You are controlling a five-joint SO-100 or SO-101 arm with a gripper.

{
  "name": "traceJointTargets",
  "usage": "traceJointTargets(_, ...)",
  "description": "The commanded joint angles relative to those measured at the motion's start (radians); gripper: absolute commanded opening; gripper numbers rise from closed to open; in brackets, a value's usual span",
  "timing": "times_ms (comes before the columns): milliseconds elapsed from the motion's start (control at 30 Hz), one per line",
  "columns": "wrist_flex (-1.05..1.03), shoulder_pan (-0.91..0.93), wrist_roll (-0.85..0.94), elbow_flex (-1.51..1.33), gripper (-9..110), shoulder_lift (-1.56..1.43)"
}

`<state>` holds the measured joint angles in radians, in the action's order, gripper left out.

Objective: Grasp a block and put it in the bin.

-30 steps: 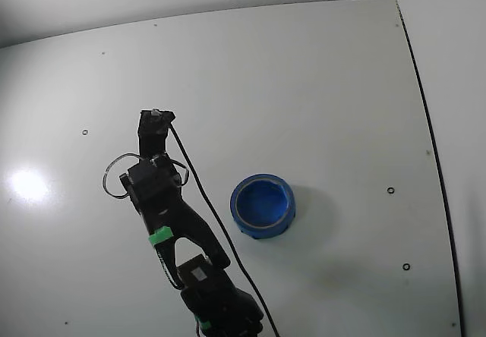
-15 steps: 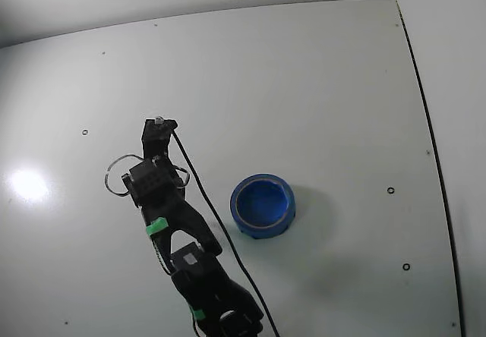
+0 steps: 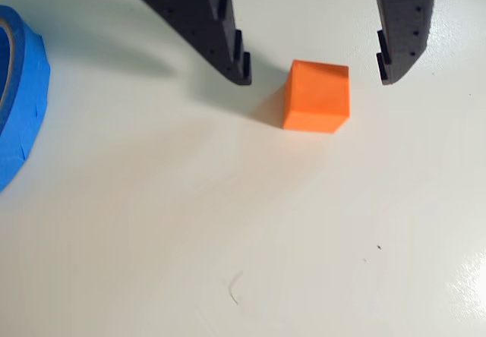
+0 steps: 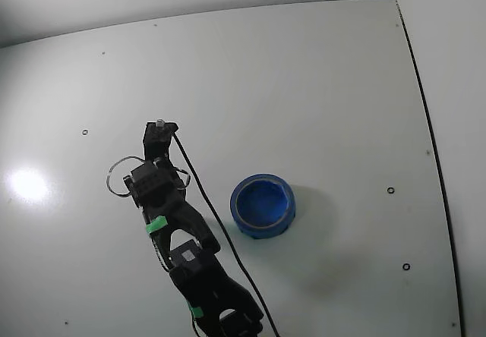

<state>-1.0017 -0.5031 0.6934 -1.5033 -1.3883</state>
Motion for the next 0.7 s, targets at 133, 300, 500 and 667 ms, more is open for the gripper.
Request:
traceJointTargets(133,0.089,-0.009,0.011,0.061,25,-0.034)
traceJointTargets(300,0.089,-0.009,0.011,0.06,25,-0.034)
traceJointTargets(500,0.091,-0.009,0.009,0.018,25,0.011)
traceJointTargets(667,0.091,-0.009,0.002,0.008,25,0.057)
